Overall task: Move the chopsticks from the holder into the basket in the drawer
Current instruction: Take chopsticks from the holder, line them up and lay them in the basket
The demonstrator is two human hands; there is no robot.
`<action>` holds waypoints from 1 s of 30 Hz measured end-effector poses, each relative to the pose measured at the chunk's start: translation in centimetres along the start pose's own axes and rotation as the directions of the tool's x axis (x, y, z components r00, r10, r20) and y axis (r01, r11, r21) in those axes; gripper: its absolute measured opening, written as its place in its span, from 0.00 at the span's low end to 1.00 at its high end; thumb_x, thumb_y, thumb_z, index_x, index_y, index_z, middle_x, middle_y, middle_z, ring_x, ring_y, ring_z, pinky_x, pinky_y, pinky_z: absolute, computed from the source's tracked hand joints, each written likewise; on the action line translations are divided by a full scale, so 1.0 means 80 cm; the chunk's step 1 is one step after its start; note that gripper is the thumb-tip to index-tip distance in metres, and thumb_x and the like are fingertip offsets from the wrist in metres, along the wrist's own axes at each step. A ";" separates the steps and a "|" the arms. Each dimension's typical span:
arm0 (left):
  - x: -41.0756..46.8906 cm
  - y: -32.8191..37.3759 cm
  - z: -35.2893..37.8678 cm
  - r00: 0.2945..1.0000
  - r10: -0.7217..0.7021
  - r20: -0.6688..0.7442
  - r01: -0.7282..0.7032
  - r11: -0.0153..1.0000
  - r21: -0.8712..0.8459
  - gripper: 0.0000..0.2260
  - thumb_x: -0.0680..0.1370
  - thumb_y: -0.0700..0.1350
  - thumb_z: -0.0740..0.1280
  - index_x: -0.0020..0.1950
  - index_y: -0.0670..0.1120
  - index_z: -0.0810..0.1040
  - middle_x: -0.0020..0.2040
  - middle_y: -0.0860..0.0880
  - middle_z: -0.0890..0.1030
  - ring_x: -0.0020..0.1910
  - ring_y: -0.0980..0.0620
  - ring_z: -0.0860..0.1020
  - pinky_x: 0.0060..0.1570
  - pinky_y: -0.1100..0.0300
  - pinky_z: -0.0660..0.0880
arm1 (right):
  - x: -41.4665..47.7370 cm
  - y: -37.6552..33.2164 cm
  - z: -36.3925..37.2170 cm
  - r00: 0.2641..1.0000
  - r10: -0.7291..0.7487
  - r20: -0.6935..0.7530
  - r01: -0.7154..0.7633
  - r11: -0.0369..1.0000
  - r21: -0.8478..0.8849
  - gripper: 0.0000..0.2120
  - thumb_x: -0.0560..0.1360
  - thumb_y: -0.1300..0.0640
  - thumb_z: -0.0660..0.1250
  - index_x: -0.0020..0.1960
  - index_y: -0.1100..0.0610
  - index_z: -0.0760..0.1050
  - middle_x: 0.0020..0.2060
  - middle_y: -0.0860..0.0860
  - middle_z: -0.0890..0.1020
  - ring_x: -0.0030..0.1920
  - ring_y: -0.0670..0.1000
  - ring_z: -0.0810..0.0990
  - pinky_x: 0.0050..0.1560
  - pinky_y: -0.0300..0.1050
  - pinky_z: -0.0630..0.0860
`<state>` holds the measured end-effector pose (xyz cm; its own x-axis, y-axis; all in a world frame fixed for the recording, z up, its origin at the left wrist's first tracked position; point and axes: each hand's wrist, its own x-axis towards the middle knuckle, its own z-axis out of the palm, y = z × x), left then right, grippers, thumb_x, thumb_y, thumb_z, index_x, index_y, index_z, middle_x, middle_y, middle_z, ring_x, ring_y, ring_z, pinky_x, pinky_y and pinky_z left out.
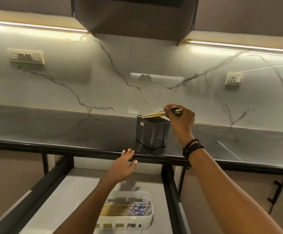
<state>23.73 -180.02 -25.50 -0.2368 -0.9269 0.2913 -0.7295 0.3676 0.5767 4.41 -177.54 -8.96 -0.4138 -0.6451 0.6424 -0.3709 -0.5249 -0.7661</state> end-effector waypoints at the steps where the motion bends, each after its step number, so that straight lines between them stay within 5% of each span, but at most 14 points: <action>1: -0.007 0.001 0.003 0.999 -0.017 -0.048 0.013 0.997 -0.073 0.25 0.82 0.52 0.59 0.77 0.49 0.59 0.77 0.50 0.59 0.77 0.50 0.54 0.72 0.55 0.57 | -0.007 0.000 -0.005 0.999 0.040 -0.007 -0.039 0.995 0.090 0.09 0.71 0.59 0.75 0.50 0.60 0.83 0.46 0.56 0.86 0.49 0.55 0.84 0.55 0.53 0.81; 7: -0.031 0.026 -0.001 0.981 -0.049 -0.187 -0.009 0.954 -0.298 0.22 0.81 0.53 0.60 0.74 0.48 0.67 0.72 0.49 0.71 0.70 0.52 0.68 0.66 0.59 0.65 | -0.071 0.009 -0.023 0.954 0.277 0.111 -0.287 0.750 0.596 0.06 0.71 0.65 0.72 0.48 0.60 0.80 0.45 0.56 0.84 0.46 0.52 0.84 0.48 0.40 0.82; 11: -0.039 0.035 -0.015 0.975 -0.130 -0.180 -0.022 0.753 -0.658 0.15 0.81 0.53 0.60 0.65 0.52 0.75 0.60 0.56 0.78 0.63 0.57 0.74 0.50 0.70 0.69 | -0.115 0.041 -0.017 0.841 0.480 0.249 -0.499 0.513 0.698 0.10 0.70 0.64 0.73 0.51 0.62 0.80 0.46 0.57 0.85 0.47 0.51 0.85 0.44 0.38 0.82; 14: -0.043 0.034 -0.022 0.958 -0.273 -0.090 0.067 0.517 -0.854 0.10 0.79 0.56 0.61 0.55 0.55 0.78 0.56 0.56 0.80 0.59 0.55 0.76 0.49 0.61 0.73 | -0.138 0.062 -0.012 0.774 0.526 0.354 -0.579 0.361 0.731 0.14 0.69 0.65 0.73 0.54 0.65 0.79 0.47 0.58 0.85 0.48 0.52 0.86 0.45 0.40 0.83; 19: -0.042 0.026 -0.034 0.913 -0.407 0.038 0.102 0.137 -0.985 0.11 0.80 0.48 0.63 0.56 0.44 0.79 0.56 0.44 0.83 0.58 0.48 0.80 0.54 0.46 0.77 | -0.151 0.080 -0.012 0.716 0.542 0.440 -0.658 0.315 0.683 0.17 0.64 0.64 0.74 0.51 0.65 0.80 0.46 0.59 0.86 0.48 0.53 0.86 0.41 0.39 0.82; 26: -0.046 0.026 -0.040 0.926 -0.373 0.066 0.041 -0.075 -0.996 0.09 0.80 0.42 0.62 0.57 0.42 0.77 0.53 0.41 0.84 0.52 0.45 0.83 0.48 0.45 0.81 | -0.155 0.085 -0.011 0.702 0.554 0.448 -0.684 0.349 0.641 0.14 0.62 0.64 0.75 0.48 0.65 0.82 0.45 0.59 0.86 0.46 0.53 0.86 0.41 0.38 0.82; 30: -0.048 0.028 -0.041 0.930 -0.360 0.067 0.027 -0.115 -0.993 0.09 0.81 0.41 0.62 0.57 0.40 0.77 0.53 0.39 0.83 0.50 0.43 0.83 0.46 0.47 0.82 | -0.155 0.087 -0.014 0.701 0.566 0.435 -0.685 0.362 0.633 0.14 0.62 0.63 0.76 0.47 0.65 0.82 0.44 0.59 0.86 0.46 0.53 0.86 0.41 0.38 0.82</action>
<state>25.12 -175.35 -22.79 -0.0003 -0.9999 0.0123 0.7145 0.0084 0.6995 6.04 -172.58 -22.25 -0.1384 -0.9904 0.0073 0.6749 -0.0997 -0.7311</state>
